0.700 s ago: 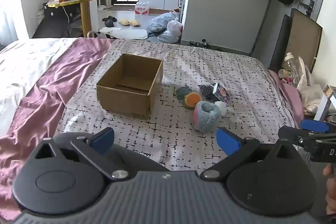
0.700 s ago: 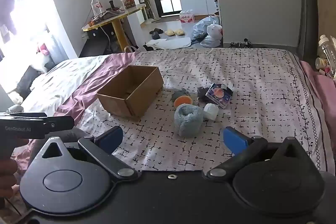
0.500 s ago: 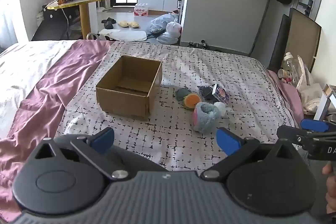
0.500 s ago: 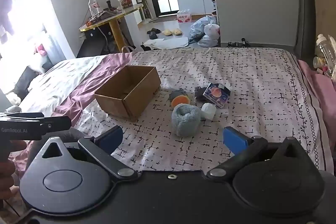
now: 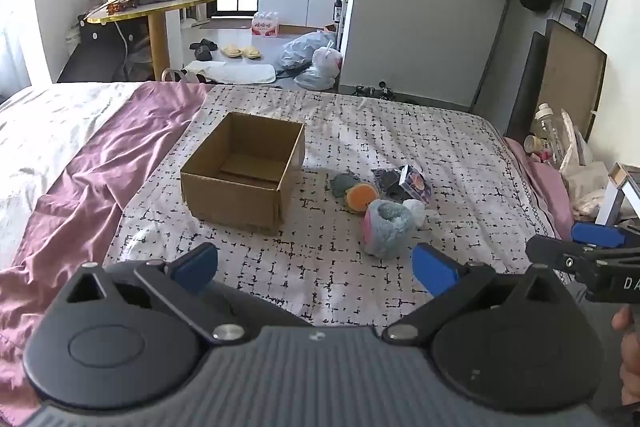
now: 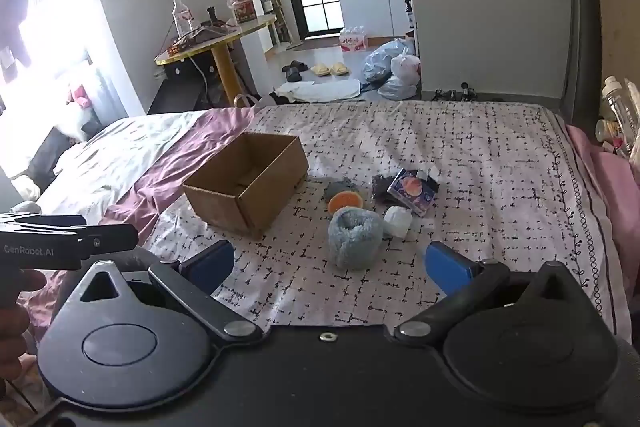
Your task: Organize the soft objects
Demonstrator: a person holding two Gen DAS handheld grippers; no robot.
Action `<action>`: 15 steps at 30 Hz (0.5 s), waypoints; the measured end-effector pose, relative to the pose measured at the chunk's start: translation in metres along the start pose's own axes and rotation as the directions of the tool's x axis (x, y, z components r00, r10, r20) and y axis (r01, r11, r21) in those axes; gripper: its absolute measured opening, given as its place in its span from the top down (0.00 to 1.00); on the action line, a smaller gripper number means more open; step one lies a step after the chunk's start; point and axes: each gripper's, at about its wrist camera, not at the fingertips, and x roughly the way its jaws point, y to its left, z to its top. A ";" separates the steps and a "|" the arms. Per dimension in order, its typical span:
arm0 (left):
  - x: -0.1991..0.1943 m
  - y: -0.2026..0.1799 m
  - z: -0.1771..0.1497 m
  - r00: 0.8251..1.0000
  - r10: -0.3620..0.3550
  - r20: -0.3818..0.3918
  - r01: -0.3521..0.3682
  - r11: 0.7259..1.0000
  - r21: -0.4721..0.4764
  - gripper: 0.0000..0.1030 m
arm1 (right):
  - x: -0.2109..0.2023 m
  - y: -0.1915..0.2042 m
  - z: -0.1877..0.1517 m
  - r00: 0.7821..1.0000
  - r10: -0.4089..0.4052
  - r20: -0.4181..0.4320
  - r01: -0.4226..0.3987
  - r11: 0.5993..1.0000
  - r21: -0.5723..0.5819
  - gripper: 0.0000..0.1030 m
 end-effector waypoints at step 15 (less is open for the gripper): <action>-0.007 -0.005 0.000 1.000 0.000 0.011 0.000 1.000 0.005 0.00 | -0.010 -0.008 0.002 1.000 0.004 0.016 -0.004 1.000 0.010 0.00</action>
